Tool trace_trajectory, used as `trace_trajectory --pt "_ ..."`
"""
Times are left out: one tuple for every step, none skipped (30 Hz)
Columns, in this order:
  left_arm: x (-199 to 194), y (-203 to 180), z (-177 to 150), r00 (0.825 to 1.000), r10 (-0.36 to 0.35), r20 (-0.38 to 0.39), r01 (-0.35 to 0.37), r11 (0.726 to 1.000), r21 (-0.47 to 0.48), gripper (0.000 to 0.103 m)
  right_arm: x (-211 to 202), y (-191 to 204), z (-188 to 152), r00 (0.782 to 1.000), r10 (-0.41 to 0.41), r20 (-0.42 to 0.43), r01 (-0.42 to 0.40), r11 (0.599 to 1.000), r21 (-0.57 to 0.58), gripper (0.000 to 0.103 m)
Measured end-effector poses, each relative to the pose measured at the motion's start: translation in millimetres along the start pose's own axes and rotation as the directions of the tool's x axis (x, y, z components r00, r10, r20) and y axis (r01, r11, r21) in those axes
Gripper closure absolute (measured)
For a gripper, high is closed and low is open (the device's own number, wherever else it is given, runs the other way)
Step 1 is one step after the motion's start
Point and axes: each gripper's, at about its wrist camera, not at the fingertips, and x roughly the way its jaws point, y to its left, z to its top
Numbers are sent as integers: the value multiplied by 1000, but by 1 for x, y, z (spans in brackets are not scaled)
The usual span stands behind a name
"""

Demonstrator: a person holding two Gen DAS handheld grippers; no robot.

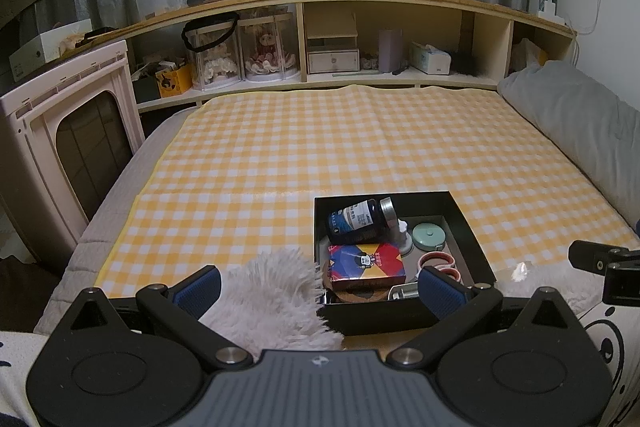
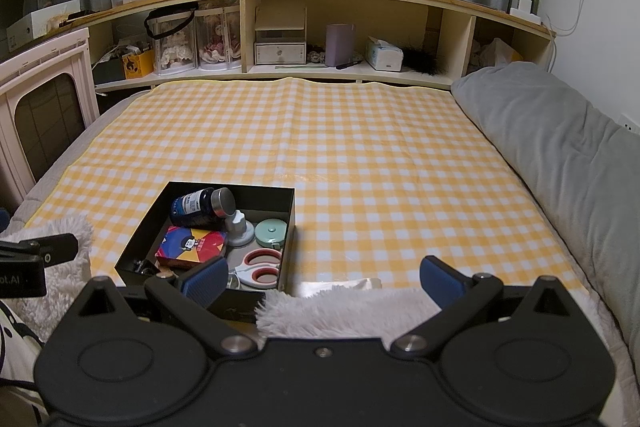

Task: Organize rigid objects

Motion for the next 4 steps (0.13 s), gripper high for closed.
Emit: trace_trajectory --pt "-1 1 0 1000 -1 2 1 1000 -2 0 0 0 0 1000 0 0 0 1000 0 0" --pt "0 1 1 1000 0 2 0 1000 -5 0 0 0 0 1000 0 0 0 1000 0 0" --pt "0 1 0 1000 2 1 -2 1000 -6 0 0 0 0 1000 0 0 0 1000 0 0" --pt "0 1 0 1000 3 1 -3 1000 -6 0 0 0 0 1000 0 0 0 1000 0 0"
